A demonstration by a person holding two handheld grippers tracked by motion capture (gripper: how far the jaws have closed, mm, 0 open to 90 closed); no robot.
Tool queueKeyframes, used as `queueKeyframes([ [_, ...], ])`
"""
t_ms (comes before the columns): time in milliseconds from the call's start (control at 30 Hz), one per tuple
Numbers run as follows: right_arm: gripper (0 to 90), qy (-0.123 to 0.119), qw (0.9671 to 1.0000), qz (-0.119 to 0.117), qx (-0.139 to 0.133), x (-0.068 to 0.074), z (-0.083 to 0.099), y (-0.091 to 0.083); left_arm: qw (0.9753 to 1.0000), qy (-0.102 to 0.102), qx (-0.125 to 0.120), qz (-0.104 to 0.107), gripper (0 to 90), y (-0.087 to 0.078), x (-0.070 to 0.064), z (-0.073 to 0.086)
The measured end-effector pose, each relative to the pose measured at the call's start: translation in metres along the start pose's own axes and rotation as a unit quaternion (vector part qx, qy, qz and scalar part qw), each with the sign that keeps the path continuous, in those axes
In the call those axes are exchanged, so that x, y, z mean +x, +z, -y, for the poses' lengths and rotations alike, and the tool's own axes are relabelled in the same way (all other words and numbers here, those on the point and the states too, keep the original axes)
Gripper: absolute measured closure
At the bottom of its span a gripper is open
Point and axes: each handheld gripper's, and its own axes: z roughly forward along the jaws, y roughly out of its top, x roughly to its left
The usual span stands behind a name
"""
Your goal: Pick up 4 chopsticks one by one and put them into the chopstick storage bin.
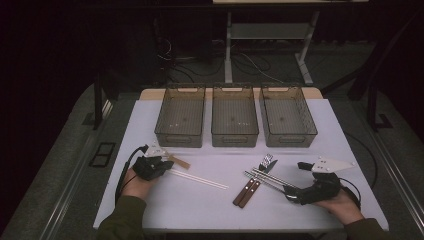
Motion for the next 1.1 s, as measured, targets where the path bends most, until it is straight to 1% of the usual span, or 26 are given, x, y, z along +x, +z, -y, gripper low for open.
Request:
queueKeyframes([
  [33,0.6,0.000,1.0000,0.000,0.000,0.000,0.000,0.000,1.0000,0.000,0.003,-0.001,89.0,0.000,0.000,0.000],
  [100,0.6,0.000,1.0000,0.000,0.000,0.000,0.000,0.000,0.9999,0.005,0.014,-0.004,89.0,0.001,0.001,0.002],
  [133,0.6,0.000,1.0000,0.000,0.000,0.000,0.000,0.000,0.9999,0.002,0.013,-0.003,89.0,0.000,0.001,0.002],
  [433,0.6,0.000,1.0000,0.000,-0.001,0.000,0.000,0.000,0.9999,0.004,0.015,-0.003,89.0,-0.002,-0.001,0.004],
  [800,0.6,0.000,1.0000,0.000,0.000,0.000,0.000,0.000,0.9999,0.001,0.016,0.003,88.9,-0.005,-0.001,0.007],
  [900,0.6,-0.001,1.0000,0.000,-0.001,0.000,0.000,0.000,0.9999,0.006,0.015,0.002,88.6,-0.005,-0.002,0.006],
  [933,0.6,0.000,1.0000,0.000,0.000,0.000,0.000,0.000,0.9999,0.004,0.012,0.000,87.3,-0.006,-0.002,0.006],
  [967,0.6,0.000,1.0000,0.000,0.000,0.000,0.000,0.000,1.0000,0.005,0.007,0.000,83.5,-0.008,-0.003,0.005],
  [1033,0.6,0.000,1.0000,0.000,0.000,0.000,0.000,0.000,0.9999,0.006,-0.007,0.009,79.4,-0.012,-0.006,0.003],
  [1067,0.6,0.000,1.0000,0.000,0.000,0.000,0.000,0.000,0.9998,0.007,-0.011,0.018,77.2,-0.014,-0.008,0.002],
  [1100,0.6,0.000,1.0000,0.000,0.000,0.000,0.000,0.000,0.9995,0.012,-0.014,0.026,73.3,-0.015,-0.011,0.001],
])
